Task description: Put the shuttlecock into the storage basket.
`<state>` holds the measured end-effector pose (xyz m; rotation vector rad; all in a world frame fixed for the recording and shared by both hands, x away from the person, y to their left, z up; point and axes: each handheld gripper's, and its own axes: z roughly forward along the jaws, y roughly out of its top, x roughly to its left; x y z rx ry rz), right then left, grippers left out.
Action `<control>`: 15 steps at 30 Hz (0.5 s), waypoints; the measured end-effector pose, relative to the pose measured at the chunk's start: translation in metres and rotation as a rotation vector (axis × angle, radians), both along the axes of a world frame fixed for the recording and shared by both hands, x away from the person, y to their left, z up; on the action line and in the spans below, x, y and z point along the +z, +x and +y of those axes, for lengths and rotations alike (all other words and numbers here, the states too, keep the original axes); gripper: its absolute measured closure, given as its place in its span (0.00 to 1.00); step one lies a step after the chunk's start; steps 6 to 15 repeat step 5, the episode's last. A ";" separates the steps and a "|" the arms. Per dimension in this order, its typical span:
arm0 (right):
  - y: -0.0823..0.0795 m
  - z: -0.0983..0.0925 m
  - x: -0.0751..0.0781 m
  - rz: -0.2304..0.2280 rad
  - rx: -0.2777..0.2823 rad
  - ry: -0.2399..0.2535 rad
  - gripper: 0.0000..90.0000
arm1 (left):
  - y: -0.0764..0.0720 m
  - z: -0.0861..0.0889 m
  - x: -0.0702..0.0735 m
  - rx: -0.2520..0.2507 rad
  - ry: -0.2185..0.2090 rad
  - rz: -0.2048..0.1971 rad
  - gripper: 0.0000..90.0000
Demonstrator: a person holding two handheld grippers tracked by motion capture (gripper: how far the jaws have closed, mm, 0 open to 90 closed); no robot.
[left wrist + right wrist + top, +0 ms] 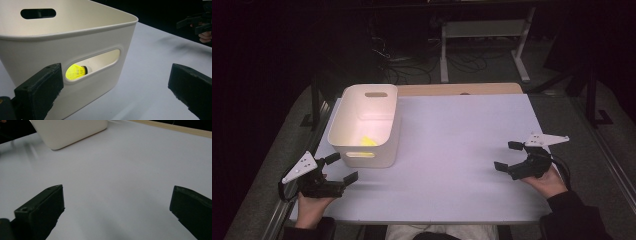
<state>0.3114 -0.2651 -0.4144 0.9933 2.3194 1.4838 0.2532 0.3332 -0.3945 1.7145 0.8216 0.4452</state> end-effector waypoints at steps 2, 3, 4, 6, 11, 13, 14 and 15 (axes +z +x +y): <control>-0.004 -0.003 -0.001 -0.006 -0.014 0.007 0.00 | 0.000 0.000 0.000 0.001 -0.001 0.000 0.00; -0.005 -0.003 -0.002 -0.006 -0.016 0.008 0.00 | 0.000 0.000 0.000 0.001 -0.002 0.000 0.00; -0.006 -0.004 -0.003 -0.004 -0.018 0.008 0.00 | 0.000 0.000 0.000 0.001 -0.002 0.000 0.00; -0.007 -0.004 -0.004 -0.002 -0.020 0.007 0.00 | 0.000 0.000 0.000 0.001 -0.001 0.000 0.00; -0.007 -0.004 -0.004 -0.002 -0.020 0.007 0.00 | 0.000 0.000 0.000 0.001 -0.001 0.000 0.00; -0.007 -0.004 -0.004 -0.002 -0.020 0.007 0.00 | 0.000 0.000 0.000 0.001 -0.001 0.000 0.00; -0.007 -0.004 -0.004 -0.002 -0.020 0.007 0.00 | 0.000 0.000 0.000 0.001 -0.001 0.000 0.00; -0.007 -0.004 -0.004 -0.002 -0.020 0.007 0.00 | 0.000 0.000 0.000 0.001 -0.001 0.000 0.00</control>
